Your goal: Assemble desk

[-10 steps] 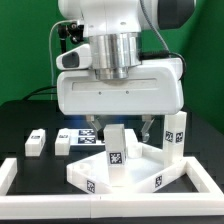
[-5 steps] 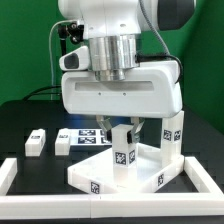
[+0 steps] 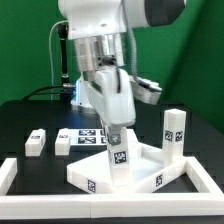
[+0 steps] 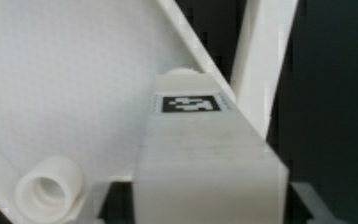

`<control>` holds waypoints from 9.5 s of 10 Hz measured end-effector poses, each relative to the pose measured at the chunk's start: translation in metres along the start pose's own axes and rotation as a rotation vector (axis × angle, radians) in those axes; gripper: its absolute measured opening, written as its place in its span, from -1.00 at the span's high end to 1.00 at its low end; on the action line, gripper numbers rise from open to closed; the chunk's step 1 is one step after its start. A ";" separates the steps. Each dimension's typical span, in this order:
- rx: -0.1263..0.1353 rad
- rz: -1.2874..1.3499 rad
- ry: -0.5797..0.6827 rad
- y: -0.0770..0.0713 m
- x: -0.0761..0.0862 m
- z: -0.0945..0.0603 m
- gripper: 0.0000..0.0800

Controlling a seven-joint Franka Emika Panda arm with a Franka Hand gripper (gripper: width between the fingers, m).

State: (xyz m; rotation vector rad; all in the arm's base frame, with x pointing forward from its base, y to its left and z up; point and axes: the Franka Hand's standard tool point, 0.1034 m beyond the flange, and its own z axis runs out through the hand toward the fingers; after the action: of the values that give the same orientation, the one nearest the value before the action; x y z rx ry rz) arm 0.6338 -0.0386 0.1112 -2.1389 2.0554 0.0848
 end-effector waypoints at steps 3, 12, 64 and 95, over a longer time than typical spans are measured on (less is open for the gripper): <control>0.012 0.220 0.003 0.002 0.006 0.001 0.27; 0.022 -0.452 0.011 -0.009 -0.006 0.007 -0.62; -0.077 -1.266 0.103 0.020 -0.003 0.005 0.28; 0.057 0.382 0.069 0.006 -0.043 -0.014 -0.62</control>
Offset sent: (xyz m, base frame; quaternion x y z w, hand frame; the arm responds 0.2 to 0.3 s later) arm 0.0000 0.0000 0.0000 0.0000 0.0000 0.1296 0.9916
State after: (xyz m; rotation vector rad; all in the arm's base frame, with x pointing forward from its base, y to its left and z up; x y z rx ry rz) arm 0.6244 0.0011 0.1316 -1.7139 2.4479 0.0003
